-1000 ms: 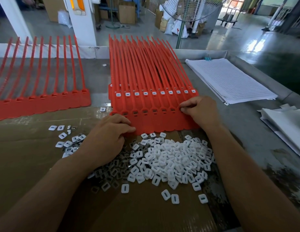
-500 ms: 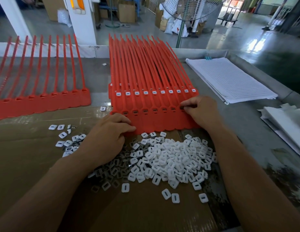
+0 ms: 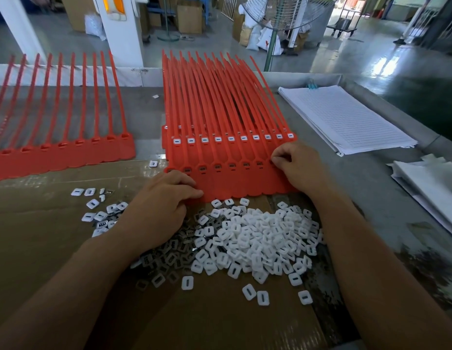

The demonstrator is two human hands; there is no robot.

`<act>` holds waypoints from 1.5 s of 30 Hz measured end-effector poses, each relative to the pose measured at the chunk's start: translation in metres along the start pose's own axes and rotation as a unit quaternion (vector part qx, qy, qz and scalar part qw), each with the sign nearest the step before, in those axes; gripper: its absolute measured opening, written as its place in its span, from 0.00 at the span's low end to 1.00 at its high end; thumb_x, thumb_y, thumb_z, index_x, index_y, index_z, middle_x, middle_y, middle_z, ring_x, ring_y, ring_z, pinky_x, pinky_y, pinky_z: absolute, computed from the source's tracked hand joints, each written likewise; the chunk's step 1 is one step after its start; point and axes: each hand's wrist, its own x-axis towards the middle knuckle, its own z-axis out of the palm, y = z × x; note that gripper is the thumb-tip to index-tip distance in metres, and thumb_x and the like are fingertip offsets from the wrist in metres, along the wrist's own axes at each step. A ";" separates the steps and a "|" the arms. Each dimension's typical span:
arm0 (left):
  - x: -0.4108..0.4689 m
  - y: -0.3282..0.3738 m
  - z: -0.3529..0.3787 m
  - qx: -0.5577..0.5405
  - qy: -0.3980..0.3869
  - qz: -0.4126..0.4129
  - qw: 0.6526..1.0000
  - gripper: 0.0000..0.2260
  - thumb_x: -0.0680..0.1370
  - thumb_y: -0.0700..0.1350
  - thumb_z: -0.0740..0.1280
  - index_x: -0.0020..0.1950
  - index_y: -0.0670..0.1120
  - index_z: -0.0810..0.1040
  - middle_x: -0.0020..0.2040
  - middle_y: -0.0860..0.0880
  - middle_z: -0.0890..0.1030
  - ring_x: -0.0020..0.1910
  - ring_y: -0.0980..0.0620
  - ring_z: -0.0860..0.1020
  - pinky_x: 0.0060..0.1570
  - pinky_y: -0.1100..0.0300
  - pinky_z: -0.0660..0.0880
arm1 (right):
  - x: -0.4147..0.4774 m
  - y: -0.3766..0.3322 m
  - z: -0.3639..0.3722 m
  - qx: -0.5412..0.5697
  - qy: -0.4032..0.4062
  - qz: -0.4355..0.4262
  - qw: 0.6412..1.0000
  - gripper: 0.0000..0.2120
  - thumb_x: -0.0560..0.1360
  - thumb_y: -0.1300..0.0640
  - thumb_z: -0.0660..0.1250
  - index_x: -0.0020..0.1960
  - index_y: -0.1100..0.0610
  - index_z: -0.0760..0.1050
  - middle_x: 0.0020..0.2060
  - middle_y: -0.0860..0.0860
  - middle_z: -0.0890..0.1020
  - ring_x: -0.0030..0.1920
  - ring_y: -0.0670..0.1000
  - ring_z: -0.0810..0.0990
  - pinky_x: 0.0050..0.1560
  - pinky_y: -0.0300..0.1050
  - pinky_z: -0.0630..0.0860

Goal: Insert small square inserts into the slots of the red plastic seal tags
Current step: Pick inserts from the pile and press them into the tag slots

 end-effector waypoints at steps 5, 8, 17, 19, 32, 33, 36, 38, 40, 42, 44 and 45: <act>0.000 0.000 0.000 -0.008 -0.002 -0.005 1.000 0.19 0.73 0.34 0.60 0.59 0.50 0.78 0.61 0.55 0.72 0.64 0.56 0.64 0.64 0.63 0.55 | 0.004 -0.001 0.000 -0.058 -0.054 -0.025 0.997 0.07 0.73 0.62 0.65 0.39 0.53 0.73 0.43 0.49 0.74 0.48 0.48 0.71 0.48 0.40 0.63; 0.000 0.000 0.000 -0.007 -0.002 -0.005 1.000 0.19 0.73 0.34 0.60 0.59 0.50 0.78 0.61 0.55 0.72 0.64 0.56 0.64 0.64 0.63 0.55 | 0.002 -0.004 0.001 -0.014 -0.018 -0.003 1.000 0.06 0.72 0.62 0.67 0.39 0.53 0.75 0.39 0.45 0.74 0.45 0.46 0.72 0.48 0.39 0.66; -0.002 -0.001 0.000 -0.006 -0.004 -0.003 1.000 0.19 0.73 0.34 0.60 0.60 0.50 0.78 0.61 0.55 0.72 0.64 0.56 0.65 0.63 0.63 0.56 | -0.001 -0.004 -0.003 0.032 0.011 0.019 0.999 0.07 0.74 0.63 0.66 0.48 0.56 0.82 0.40 0.43 0.76 0.45 0.41 0.72 0.44 0.29 0.63; -0.002 -0.001 0.000 -0.005 -0.003 -0.002 1.000 0.19 0.73 0.34 0.60 0.60 0.50 0.78 0.61 0.55 0.72 0.64 0.56 0.65 0.63 0.64 0.55 | -0.002 -0.004 -0.006 0.042 0.021 0.014 0.999 0.08 0.74 0.63 0.65 0.49 0.56 0.82 0.41 0.42 0.76 0.45 0.41 0.73 0.44 0.28 0.63; -0.004 0.000 0.000 -0.003 0.000 -0.008 1.000 0.19 0.73 0.34 0.61 0.59 0.51 0.78 0.60 0.56 0.72 0.62 0.57 0.65 0.61 0.66 0.57 | -0.052 -0.085 0.002 0.016 -0.281 -0.254 0.925 0.08 0.71 0.58 0.71 0.50 0.53 0.82 0.37 0.37 0.73 0.39 0.34 0.73 0.44 0.26 0.67; -0.004 0.000 0.000 -0.003 0.000 -0.008 1.000 0.19 0.73 0.35 0.61 0.59 0.51 0.78 0.60 0.56 0.72 0.62 0.57 0.65 0.61 0.66 0.57 | -0.053 -0.086 0.003 0.003 -0.287 -0.251 0.924 0.08 0.71 0.57 0.71 0.50 0.53 0.82 0.38 0.38 0.73 0.40 0.36 0.73 0.45 0.30 0.68; -0.003 0.000 -0.001 0.000 0.000 -0.007 1.000 0.19 0.73 0.35 0.60 0.59 0.51 0.78 0.61 0.56 0.72 0.62 0.57 0.65 0.60 0.67 0.56 | -0.053 -0.086 0.005 -0.011 -0.297 -0.232 0.926 0.08 0.70 0.54 0.71 0.49 0.51 0.82 0.39 0.39 0.73 0.40 0.39 0.73 0.45 0.36 0.72; -0.003 0.000 -0.001 -0.001 0.000 -0.006 1.000 0.19 0.73 0.34 0.60 0.59 0.50 0.78 0.61 0.55 0.72 0.62 0.57 0.65 0.61 0.66 0.56 | -0.053 -0.087 0.005 -0.017 -0.310 -0.226 0.923 0.09 0.70 0.53 0.72 0.50 0.50 0.81 0.38 0.39 0.71 0.40 0.37 0.71 0.45 0.35 0.71; -0.003 0.000 -0.001 -0.002 -0.001 -0.007 1.000 0.19 0.73 0.34 0.60 0.59 0.50 0.78 0.61 0.55 0.73 0.62 0.57 0.66 0.61 0.65 0.56 | -0.053 -0.087 0.003 -0.024 -0.326 -0.223 0.918 0.11 0.69 0.52 0.72 0.51 0.49 0.80 0.39 0.39 0.71 0.40 0.36 0.71 0.44 0.33 0.71; -0.003 0.001 0.000 -0.003 0.000 -0.006 1.000 0.19 0.73 0.34 0.61 0.58 0.50 0.79 0.60 0.55 0.73 0.62 0.56 0.66 0.62 0.64 0.57 | -0.053 -0.085 0.001 -0.029 -0.334 -0.220 0.916 0.12 0.69 0.53 0.72 0.52 0.48 0.80 0.39 0.38 0.70 0.39 0.34 0.70 0.40 0.29 0.67; -0.003 0.000 0.000 -0.004 0.001 -0.005 1.000 0.19 0.72 0.34 0.61 0.58 0.50 0.79 0.60 0.55 0.73 0.62 0.56 0.66 0.62 0.64 0.57 | -0.053 -0.084 -0.001 -0.029 -0.338 -0.217 0.915 0.12 0.70 0.54 0.71 0.53 0.47 0.80 0.39 0.37 0.70 0.39 0.31 0.70 0.39 0.27 0.65; -0.003 0.000 0.000 -0.005 0.002 -0.006 1.000 0.19 0.72 0.33 0.61 0.58 0.50 0.79 0.60 0.55 0.73 0.61 0.56 0.66 0.62 0.64 0.57 | -0.052 -0.083 -0.001 -0.027 -0.339 -0.216 0.915 0.12 0.70 0.54 0.71 0.53 0.48 0.80 0.39 0.37 0.69 0.39 0.32 0.70 0.39 0.27 0.65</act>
